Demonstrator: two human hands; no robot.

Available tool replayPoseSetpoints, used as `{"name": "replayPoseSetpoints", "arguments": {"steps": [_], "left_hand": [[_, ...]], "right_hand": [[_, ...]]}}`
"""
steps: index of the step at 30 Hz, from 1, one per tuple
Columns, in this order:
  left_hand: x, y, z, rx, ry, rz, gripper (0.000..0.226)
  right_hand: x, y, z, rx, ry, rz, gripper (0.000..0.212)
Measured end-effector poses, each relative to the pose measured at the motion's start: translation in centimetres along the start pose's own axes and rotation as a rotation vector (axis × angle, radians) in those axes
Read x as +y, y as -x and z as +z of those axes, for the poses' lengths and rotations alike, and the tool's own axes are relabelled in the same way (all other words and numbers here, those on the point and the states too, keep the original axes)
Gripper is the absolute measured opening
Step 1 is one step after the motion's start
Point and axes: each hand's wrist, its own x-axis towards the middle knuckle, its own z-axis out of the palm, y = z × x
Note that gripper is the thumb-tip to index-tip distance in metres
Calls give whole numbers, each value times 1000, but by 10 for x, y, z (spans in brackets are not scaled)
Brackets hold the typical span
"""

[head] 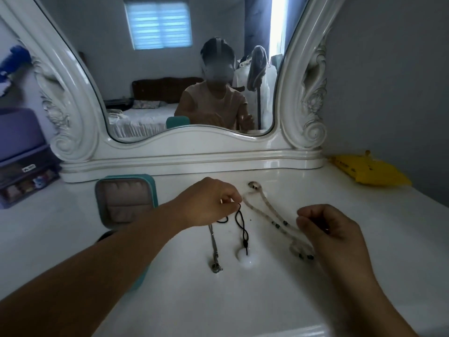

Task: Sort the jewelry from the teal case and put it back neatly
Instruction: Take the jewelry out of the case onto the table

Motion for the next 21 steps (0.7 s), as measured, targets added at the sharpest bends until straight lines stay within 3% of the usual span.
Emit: {"name": "replayPoseSetpoints", "arguments": {"steps": [5,16,21], "left_hand": [[-20,48,-14,68,-5,-3,15],[-86,146,-52,338,-54,-314,7],[-111,163,-45,456,35,-324,9]], "right_hand": [[-14,4,50,-160,46,-97,7],[-37,29,148,-417,94,-197,5],[-40,34,180,-585,164,-294,10]]}}
